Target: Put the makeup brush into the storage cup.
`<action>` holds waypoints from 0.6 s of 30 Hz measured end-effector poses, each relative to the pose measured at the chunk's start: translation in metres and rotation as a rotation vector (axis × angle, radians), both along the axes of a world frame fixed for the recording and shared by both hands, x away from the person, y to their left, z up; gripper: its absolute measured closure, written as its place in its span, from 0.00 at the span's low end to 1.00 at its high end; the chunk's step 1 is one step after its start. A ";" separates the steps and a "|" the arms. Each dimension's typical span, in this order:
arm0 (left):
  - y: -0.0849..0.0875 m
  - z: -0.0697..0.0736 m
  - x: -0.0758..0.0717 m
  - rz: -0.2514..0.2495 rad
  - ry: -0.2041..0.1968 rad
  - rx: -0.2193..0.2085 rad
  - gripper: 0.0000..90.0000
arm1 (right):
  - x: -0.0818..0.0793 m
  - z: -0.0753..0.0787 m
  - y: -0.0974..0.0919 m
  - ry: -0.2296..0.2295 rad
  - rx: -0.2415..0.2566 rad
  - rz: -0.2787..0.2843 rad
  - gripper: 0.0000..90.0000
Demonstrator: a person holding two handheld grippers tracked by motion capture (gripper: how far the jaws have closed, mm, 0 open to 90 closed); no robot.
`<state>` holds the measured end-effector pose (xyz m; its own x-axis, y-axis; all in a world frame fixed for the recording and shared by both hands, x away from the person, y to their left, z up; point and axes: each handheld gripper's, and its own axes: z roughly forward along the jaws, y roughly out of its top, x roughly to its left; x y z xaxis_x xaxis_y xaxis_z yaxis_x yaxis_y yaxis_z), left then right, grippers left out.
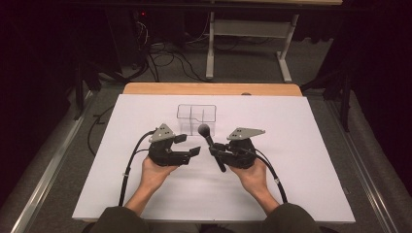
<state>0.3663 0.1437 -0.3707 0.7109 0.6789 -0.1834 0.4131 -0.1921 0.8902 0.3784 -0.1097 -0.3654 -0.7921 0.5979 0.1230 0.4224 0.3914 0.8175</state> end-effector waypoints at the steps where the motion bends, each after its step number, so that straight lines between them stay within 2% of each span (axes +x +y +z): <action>1: 0.000 0.000 0.000 -0.002 0.003 -0.002 0.32 | 0.000 0.000 0.001 -0.001 -0.001 0.003 0.84; 18: -0.002 -0.001 0.003 -0.047 0.039 -0.063 0.48 | -0.004 -0.002 0.014 -0.013 -0.011 0.036 0.84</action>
<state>0.3695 0.1421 -0.3715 0.7334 0.6309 -0.2532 0.4397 -0.1562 0.8844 0.3747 -0.0956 -0.3670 -0.8148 0.5700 0.1061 0.3972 0.4154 0.8184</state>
